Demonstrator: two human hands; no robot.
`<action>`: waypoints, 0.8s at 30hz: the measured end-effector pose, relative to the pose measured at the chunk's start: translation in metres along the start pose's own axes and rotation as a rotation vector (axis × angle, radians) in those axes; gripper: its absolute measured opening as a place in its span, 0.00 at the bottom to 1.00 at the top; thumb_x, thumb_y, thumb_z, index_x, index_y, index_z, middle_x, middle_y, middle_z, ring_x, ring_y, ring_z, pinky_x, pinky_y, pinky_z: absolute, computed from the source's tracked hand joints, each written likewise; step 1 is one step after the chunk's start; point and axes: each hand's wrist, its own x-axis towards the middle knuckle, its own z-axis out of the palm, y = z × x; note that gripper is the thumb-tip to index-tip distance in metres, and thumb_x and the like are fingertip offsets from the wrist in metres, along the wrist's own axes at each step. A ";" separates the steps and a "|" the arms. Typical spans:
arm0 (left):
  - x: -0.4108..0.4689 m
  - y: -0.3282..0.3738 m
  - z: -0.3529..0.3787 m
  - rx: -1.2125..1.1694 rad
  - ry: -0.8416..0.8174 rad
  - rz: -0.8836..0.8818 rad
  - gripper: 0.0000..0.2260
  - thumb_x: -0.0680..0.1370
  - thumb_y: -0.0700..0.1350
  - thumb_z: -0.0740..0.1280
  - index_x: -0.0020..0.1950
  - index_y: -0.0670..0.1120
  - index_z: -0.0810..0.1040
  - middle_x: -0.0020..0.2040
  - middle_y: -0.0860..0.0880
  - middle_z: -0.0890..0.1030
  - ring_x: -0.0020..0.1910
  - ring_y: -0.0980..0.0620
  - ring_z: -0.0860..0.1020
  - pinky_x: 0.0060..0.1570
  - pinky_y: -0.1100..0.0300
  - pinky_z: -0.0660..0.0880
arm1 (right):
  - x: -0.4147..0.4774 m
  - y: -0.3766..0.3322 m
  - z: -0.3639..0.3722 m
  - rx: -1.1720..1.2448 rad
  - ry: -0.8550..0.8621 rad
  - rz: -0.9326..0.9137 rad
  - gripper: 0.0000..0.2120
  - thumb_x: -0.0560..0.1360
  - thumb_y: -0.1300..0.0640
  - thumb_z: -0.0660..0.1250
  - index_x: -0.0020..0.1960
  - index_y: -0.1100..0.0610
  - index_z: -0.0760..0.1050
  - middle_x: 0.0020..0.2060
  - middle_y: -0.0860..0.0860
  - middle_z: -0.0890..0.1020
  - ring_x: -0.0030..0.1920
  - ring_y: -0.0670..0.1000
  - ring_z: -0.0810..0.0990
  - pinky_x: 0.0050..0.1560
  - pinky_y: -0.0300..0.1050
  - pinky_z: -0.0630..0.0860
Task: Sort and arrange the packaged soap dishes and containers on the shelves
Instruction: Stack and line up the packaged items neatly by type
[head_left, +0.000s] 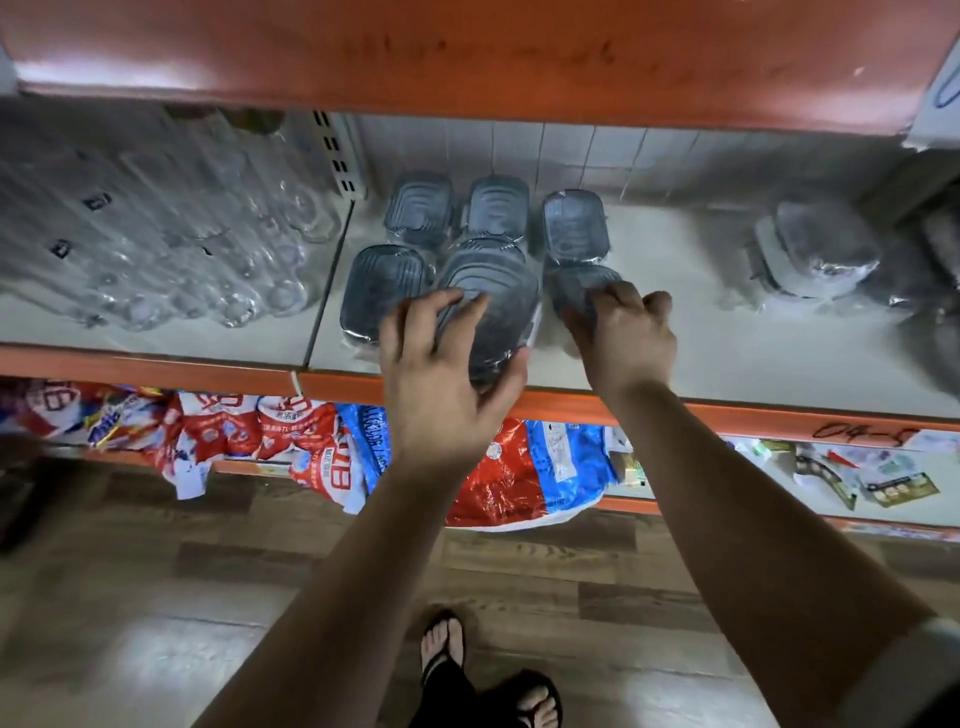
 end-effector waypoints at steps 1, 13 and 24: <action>0.000 -0.001 0.001 -0.003 0.006 0.006 0.23 0.74 0.57 0.67 0.61 0.42 0.80 0.60 0.42 0.76 0.59 0.38 0.73 0.60 0.53 0.65 | 0.004 -0.001 0.003 0.016 -0.020 0.009 0.20 0.80 0.42 0.59 0.60 0.57 0.76 0.59 0.54 0.75 0.61 0.63 0.67 0.45 0.53 0.75; 0.013 0.039 0.041 -0.060 0.016 0.051 0.21 0.75 0.56 0.69 0.58 0.42 0.82 0.57 0.42 0.79 0.55 0.40 0.74 0.57 0.52 0.68 | -0.040 0.051 0.010 0.208 -0.013 -0.048 0.18 0.82 0.54 0.57 0.68 0.62 0.72 0.65 0.59 0.75 0.64 0.62 0.71 0.64 0.52 0.67; 0.042 0.073 0.122 0.157 -0.199 -0.105 0.31 0.76 0.67 0.59 0.68 0.44 0.75 0.67 0.45 0.71 0.65 0.41 0.66 0.64 0.53 0.61 | -0.074 0.104 0.008 0.217 0.022 0.038 0.16 0.82 0.54 0.58 0.63 0.62 0.76 0.60 0.58 0.78 0.59 0.64 0.74 0.60 0.53 0.68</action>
